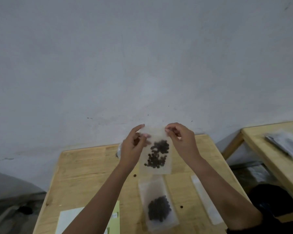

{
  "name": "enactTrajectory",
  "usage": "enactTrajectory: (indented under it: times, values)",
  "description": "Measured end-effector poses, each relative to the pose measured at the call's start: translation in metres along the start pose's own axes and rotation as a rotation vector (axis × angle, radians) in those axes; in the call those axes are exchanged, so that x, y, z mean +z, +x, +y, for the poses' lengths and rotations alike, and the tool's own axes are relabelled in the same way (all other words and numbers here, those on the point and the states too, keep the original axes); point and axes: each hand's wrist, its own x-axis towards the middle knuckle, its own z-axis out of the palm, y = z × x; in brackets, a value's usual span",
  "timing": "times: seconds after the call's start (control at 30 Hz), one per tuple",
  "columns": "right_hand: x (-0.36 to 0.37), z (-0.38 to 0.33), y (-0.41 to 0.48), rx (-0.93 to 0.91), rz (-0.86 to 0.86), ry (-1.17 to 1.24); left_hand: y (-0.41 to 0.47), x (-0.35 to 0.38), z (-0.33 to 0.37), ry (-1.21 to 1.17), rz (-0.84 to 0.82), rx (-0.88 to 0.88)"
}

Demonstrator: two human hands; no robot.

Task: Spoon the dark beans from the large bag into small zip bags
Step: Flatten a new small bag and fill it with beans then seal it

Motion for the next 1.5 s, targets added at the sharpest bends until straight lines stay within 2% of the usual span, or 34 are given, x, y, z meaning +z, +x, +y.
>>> enactTrajectory:
  times: [0.13,0.27,0.5,0.73,0.87,1.33,1.5]
  values:
    - [-0.013,-0.011,0.010,0.050,0.051,0.195,0.012,0.012,0.024,-0.167,0.076,0.063]
    - [-0.023,-0.015,0.017,0.086,0.058,0.256,0.018,0.016,0.038,-0.248,0.096,0.086]
    - [-0.025,-0.019,0.020,0.101,0.075,0.183,0.018,0.022,0.039,-0.234,0.098,0.084]
    - [-0.021,-0.017,0.011,0.173,-0.016,0.182,0.011,0.028,0.037,-0.215,0.089,0.041]
    - [-0.019,-0.017,0.011,0.236,0.029,0.115,0.005,0.035,0.039,-0.195,0.048,0.033]
    - [-0.011,-0.024,0.006,0.285,0.105,0.116,-0.004,0.040,0.040,-0.246,0.086,-0.017]
    - [-0.011,-0.023,0.003,0.316,0.026,0.149,-0.006,0.034,0.036,-0.232,0.090,-0.026]
